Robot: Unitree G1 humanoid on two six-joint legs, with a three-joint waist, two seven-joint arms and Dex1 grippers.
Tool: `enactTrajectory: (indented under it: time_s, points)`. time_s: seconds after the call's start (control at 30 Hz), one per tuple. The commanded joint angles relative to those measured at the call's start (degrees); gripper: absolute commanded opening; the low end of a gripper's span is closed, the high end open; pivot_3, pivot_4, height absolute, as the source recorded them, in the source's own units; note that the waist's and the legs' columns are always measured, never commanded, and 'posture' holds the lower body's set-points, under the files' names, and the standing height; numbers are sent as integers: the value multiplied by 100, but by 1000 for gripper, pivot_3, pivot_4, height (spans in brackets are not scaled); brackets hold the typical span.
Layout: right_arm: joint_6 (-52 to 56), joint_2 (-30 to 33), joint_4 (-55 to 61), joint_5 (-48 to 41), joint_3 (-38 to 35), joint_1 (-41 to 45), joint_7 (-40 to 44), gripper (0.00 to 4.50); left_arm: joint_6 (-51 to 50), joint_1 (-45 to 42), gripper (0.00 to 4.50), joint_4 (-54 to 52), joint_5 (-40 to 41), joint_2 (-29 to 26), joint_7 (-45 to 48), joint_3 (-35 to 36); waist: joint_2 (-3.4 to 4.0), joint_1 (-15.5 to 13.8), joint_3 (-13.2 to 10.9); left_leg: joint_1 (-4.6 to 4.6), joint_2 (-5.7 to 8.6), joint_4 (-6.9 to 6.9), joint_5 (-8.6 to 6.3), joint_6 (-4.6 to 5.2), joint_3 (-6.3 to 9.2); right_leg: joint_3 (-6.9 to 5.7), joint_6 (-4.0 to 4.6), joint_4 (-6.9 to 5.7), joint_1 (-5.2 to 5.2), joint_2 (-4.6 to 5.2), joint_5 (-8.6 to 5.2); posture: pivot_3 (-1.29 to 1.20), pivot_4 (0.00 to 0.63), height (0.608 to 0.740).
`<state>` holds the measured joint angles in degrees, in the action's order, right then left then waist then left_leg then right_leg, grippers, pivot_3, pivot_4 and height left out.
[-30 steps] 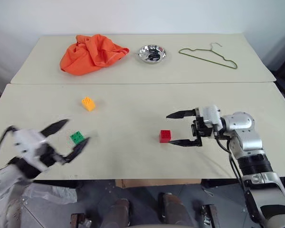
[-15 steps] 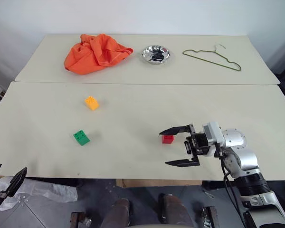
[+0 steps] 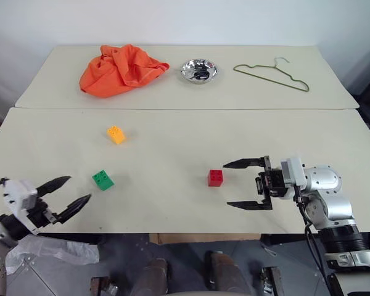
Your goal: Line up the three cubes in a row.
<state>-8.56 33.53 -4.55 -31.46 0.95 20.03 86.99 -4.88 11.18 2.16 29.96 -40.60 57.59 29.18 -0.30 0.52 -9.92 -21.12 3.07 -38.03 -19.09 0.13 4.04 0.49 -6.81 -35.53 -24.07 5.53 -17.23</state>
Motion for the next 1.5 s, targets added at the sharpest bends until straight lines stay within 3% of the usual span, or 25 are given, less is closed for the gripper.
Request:
enactTrajectory:
  time_s: [0.03,0.27,0.53,0.87,1.07,1.17,1.33,1.5]
  points:
    - [-29,-38,293,-23,-56,-107,-99,4481,221,-211,4500,268,-266,-129,201,-267,0,-20,0,0,0,0,0,0,0,-1,0,0,0,0,0,0,150,740]
    - [-66,-37,352,32,-69,-200,-274,4481,624,-1243,4500,1256,-566,90,-44,-649,1,-48,0,-1,5,-9,1,0,2,-14,-1,-6,0,2,0,0,150,740]
    - [-113,-94,437,108,-36,-291,-439,4481,620,-1739,4500,1480,-600,119,285,-1101,1,-34,0,-3,5,-9,1,-1,0,-19,-2,-12,-3,-1,1,0,150,740]
    - [-170,19,585,139,-176,-552,-615,4500,296,-1864,1483,1125,-439,-236,863,-1219,1,-43,0,-5,5,-10,1,-1,-3,-16,-2,-12,-8,0,1,0,150,740]
    - [-205,176,617,89,-583,-786,-863,4500,-469,-2804,1492,317,-240,-218,1157,-1898,1,-150,-1,-9,11,-15,3,3,3,-15,-2,-12,-6,6,1,0,150,740]
    - [-163,202,621,65,-806,-910,-1066,4500,-765,-3418,1492,295,-744,-201,1291,-2722,1,-177,0,-9,16,-18,3,4,-1,-17,-7,-13,-5,4,4,0,150,740]
    - [-377,308,545,222,-1059,-1278,-1156,4500,-472,-4545,1492,1126,-1566,606,1282,-3876,1,-184,0,-13,20,-17,6,9,-9,-21,-9,-32,-6,-14,5,0,150,740]
    - [-409,311,710,217,-1143,-1474,-1306,4500,-2,-4805,1492,1735,-2000,1016,1208,-4243,0,-80,-1,-11,13,-17,8,10,-25,-9,-14,-36,-13,-16,7,0,150,740]
